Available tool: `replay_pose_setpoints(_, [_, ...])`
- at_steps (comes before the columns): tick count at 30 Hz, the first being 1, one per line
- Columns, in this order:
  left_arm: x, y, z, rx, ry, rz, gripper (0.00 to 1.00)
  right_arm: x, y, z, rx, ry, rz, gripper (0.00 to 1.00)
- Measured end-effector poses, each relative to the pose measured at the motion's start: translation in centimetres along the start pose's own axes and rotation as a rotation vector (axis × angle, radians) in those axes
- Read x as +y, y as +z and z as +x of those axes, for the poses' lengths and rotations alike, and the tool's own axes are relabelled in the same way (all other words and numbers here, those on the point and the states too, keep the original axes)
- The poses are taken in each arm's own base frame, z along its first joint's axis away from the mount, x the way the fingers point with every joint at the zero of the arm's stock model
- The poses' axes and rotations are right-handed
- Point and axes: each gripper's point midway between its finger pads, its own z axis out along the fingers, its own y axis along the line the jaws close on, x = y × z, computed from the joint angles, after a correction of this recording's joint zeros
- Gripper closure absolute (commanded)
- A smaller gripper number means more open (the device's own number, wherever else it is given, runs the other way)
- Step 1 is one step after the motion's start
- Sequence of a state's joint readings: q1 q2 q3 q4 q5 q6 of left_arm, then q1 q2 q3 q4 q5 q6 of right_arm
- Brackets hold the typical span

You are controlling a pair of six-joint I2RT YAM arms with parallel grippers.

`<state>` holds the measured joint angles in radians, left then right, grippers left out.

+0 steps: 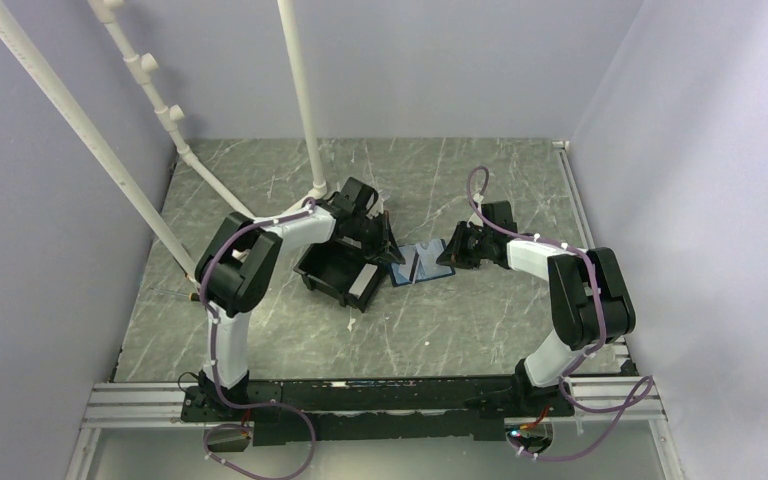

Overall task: Put the credit cards into the card holder
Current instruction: Insert the credit card into the card holder.

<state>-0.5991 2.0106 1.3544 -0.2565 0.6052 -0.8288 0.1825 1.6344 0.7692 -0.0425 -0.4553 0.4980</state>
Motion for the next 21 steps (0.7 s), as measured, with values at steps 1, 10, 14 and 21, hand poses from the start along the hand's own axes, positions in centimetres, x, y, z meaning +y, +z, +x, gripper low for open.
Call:
replay_pose_setpoints(1, [0.1,0.1,0.0,0.002,-0.003,-0.002,1.0,0.0,0.0,0.0,0.0,0.0,0.0,0.85])
replay_pose_setpoints(10, [0.2,0.3,-0.1,0.005,-0.01,-0.004,1.0,0.0,0.0,0.0,0.0,0.0,0.0,0.84])
replay_pose_setpoints(14, [0.0,0.4,-0.3,-0.001,-0.015,0.001,1.0,0.0,0.0,0.0,0.0,0.0,0.0,0.85])
replay_pose_setpoints(21, [-0.3,0.9,-1.0,-0.017,-0.049,0.012,1.0,0.1,0.0,0.0,0.0,0.002,-0.003,0.77])
